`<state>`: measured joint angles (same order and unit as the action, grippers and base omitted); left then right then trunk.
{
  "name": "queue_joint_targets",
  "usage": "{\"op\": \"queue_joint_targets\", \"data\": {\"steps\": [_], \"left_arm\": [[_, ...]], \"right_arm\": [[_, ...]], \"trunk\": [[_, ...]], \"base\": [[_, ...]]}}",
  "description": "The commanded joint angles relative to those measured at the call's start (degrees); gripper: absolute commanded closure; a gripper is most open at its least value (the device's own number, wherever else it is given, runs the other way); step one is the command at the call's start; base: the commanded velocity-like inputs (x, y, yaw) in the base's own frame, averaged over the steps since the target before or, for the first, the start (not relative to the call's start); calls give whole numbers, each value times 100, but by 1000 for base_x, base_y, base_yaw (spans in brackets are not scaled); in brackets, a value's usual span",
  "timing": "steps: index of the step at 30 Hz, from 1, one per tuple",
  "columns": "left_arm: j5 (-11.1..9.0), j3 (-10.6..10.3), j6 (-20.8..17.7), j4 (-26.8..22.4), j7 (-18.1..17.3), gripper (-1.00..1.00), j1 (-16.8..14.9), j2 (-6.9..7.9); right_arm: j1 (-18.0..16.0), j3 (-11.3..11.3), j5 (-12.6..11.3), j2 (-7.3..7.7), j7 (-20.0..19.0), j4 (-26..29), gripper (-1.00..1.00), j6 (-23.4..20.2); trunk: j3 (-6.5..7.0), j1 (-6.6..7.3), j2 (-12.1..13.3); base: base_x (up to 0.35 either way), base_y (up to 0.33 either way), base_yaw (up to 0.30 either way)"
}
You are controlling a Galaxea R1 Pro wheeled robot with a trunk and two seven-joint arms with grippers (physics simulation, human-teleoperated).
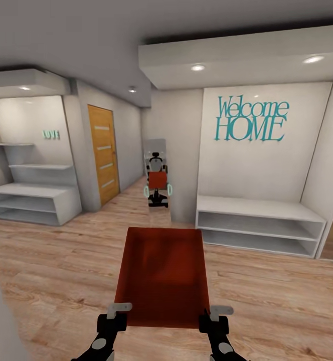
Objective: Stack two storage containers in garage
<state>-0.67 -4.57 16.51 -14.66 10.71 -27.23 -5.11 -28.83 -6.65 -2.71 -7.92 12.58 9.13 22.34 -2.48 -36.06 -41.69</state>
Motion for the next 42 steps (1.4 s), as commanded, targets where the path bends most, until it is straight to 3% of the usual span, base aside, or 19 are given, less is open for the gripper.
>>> {"op": "queue_joint_targets", "data": {"steps": [1, 25, 42], "left_arm": [[-30, -7, 10, 15, 63, 100, -2, 10], [-30, -3, 10, 15, 63, 100, -2, 10], [-30, -5, 10, 15, 63, 100, -2, 10]], "right_arm": [[-9, 110, 105, 1, -63, 335, 100, 81], [-9, 111, 104, 1, -70, 335, 100, 79], [-9, 111, 104, 1, -72, 335, 100, 77]], "trunk": [[-11, -5, -8], [-11, -5, -8], [-11, -5, -8]], "base": [[323, 0, 0], [323, 0, 5], [323, 0, 247]]}}
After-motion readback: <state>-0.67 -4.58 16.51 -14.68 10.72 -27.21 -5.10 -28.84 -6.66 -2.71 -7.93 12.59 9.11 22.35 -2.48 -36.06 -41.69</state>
